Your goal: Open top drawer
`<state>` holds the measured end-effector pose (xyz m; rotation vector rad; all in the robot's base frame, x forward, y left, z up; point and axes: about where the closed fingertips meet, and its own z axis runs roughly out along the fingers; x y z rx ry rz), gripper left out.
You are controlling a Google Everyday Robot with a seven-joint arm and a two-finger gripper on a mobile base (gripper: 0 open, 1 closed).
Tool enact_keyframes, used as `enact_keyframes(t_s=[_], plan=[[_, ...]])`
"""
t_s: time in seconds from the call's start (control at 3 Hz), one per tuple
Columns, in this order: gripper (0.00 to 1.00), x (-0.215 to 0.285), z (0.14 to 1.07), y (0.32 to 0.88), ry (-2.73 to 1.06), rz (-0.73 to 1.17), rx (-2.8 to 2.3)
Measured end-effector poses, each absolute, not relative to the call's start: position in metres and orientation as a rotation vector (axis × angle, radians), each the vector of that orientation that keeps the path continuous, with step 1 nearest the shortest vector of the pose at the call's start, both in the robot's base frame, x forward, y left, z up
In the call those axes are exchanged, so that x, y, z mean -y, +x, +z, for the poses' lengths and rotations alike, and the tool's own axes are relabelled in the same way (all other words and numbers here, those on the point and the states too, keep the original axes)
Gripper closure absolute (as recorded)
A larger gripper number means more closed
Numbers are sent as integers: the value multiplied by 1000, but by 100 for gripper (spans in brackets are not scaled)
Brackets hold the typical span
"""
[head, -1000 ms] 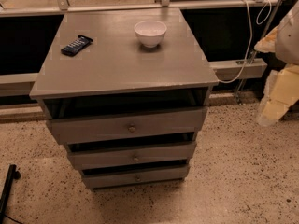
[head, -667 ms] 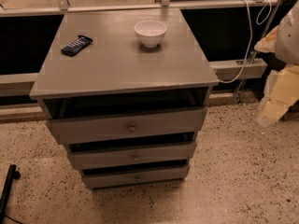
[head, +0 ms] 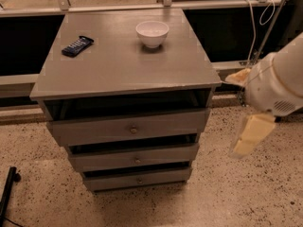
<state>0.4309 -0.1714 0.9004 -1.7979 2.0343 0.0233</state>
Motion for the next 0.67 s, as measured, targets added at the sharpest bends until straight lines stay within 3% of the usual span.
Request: enact_keyframes(t_s=[0.67], plan=[[0, 156, 866, 429, -1872, 11, -1957]])
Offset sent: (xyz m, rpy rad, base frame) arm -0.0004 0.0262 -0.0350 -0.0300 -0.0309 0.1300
